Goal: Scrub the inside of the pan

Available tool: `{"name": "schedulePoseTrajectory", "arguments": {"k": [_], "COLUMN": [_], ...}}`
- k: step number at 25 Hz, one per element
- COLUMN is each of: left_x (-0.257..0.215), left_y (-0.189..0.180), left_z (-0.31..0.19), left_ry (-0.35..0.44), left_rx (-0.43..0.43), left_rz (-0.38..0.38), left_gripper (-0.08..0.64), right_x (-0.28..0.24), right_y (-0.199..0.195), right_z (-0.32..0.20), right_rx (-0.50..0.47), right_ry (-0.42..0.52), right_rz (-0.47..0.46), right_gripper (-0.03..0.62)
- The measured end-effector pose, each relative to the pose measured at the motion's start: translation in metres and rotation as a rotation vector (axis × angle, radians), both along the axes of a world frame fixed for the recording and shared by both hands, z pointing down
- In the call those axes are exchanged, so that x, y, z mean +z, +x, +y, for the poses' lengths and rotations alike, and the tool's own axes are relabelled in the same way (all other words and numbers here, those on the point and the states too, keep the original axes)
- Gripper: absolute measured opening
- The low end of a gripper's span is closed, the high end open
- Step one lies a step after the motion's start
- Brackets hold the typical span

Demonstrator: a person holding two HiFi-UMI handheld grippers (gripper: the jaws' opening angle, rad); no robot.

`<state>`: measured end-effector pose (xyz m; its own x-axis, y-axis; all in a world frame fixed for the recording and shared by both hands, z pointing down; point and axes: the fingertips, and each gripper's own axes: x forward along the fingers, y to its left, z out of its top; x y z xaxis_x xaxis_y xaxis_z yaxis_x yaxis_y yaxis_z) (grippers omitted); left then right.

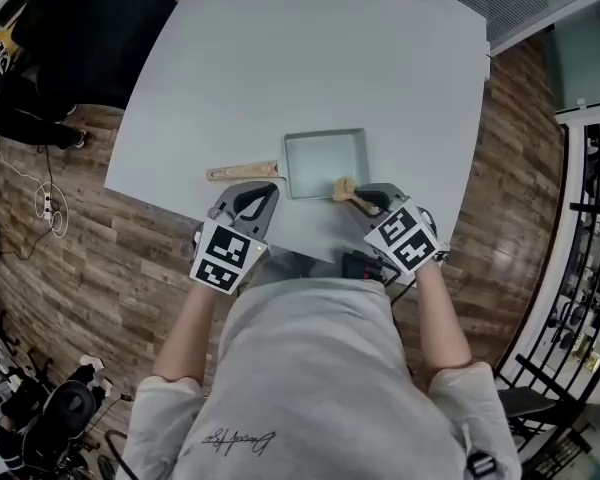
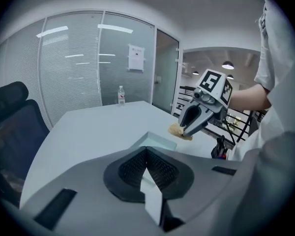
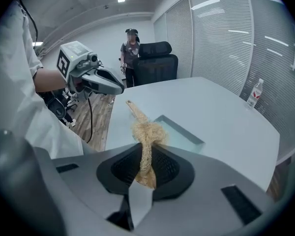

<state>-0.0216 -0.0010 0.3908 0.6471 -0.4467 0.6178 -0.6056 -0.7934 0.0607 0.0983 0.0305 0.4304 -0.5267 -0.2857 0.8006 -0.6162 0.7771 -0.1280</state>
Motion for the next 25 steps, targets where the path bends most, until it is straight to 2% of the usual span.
{"name": "schedulePoseTrajectory", "arguments": {"k": [4,9,15,25], "left_x": [-0.015,-0.017,-0.023,-0.026], "left_y": [0.006,0.007,0.006,0.005], "left_z": [0.000,0.007,0.009,0.009], "left_ry": [0.007,-0.019,-0.009,0.000], "left_rx": [-0.063,-0.077,-0.090,-0.096], "left_rz": [0.058,0.087,0.090,0.092], "left_gripper": [0.011,0.011,0.011,0.011], "right_x": [-0.012,-0.015,-0.026,-0.028], "right_y": [-0.001,0.003,0.004,-0.001], "right_z": [0.006,0.005,0.005,0.002], "right_rx": [0.031,0.053,0.080,0.069], "right_ry": [0.023,0.065,0.085,0.080], "right_rz": [-0.025,-0.032,-0.060,-0.069], "right_gripper": [0.071,0.071,0.071,0.069]}}
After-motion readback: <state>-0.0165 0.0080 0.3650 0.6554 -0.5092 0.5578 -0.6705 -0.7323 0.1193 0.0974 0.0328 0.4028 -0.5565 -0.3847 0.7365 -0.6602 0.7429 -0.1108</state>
